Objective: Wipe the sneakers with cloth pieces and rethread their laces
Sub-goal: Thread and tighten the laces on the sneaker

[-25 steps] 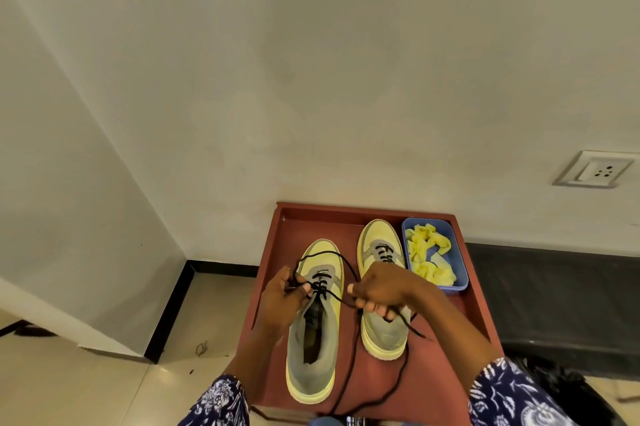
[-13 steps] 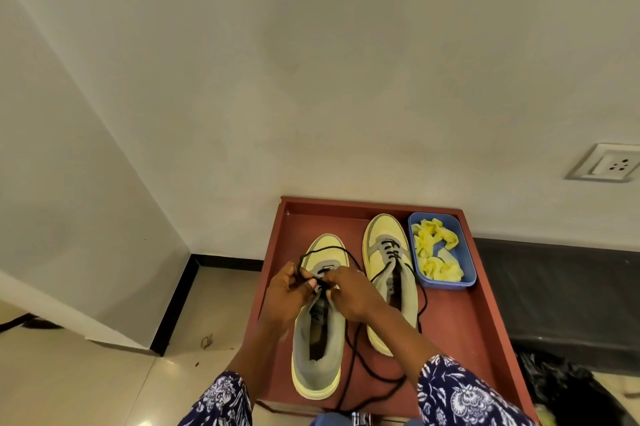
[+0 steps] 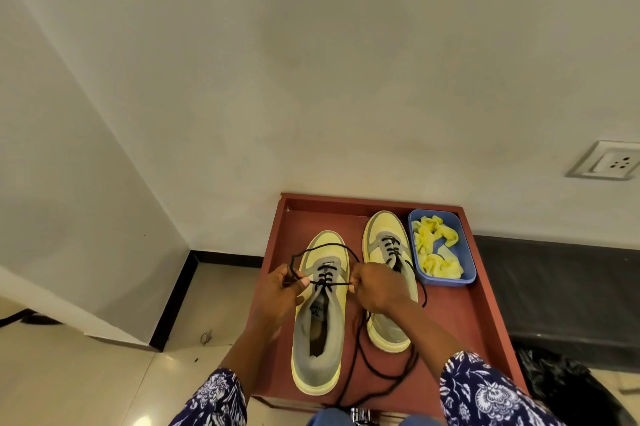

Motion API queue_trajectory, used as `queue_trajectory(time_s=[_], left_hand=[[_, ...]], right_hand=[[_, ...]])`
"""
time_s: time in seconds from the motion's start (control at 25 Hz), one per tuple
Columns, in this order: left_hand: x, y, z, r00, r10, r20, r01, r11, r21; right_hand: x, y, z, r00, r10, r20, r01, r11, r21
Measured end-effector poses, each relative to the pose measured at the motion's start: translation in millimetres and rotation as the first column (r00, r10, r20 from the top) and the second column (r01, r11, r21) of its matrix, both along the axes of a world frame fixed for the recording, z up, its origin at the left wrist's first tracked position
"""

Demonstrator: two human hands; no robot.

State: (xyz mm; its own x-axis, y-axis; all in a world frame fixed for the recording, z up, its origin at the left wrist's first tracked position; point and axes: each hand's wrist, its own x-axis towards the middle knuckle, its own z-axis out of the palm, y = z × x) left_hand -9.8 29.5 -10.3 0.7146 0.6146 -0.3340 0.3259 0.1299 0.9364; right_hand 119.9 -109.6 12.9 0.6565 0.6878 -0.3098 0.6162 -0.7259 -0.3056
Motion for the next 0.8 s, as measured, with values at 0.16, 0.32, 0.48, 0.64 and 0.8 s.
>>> queue_trajectory(time_s=[0.16, 0.32, 0.48, 0.64, 0.8], left_hand=[[-4, 3, -10, 0.992, 0.105, -0.072, -0.107, 0.994, -0.026], [-5, 4, -15, 0.971, 0.112, -0.213, -0.114, 0.993, 0.006], [-6, 6, -7, 0.976, 0.09, -0.2, 0.035, 0.837, 0.546], [3, 4, -6, 0.874, -0.268, -0.404, 0.481, 0.589, 0.649], [8, 7, -7, 0.85, -0.269, -0.453, 0.526, 0.481, 0.701]], right_hand=[[1, -11, 5, 0.991, 0.007, 0.135, 0.013, 0.989, -0.148], [-6, -6, 0, 0.996, 0.046, 0.081, -0.027, 0.975, -0.22], [-13, 7, -3, 0.995, 0.089, -0.05, -0.089, 0.996, 0.001], [-25, 14, -4, 0.996, 0.086, -0.031, -0.083, 0.994, 0.069], [-27, 14, -5, 0.999, 0.053, 0.006, -0.053, 0.994, 0.099]])
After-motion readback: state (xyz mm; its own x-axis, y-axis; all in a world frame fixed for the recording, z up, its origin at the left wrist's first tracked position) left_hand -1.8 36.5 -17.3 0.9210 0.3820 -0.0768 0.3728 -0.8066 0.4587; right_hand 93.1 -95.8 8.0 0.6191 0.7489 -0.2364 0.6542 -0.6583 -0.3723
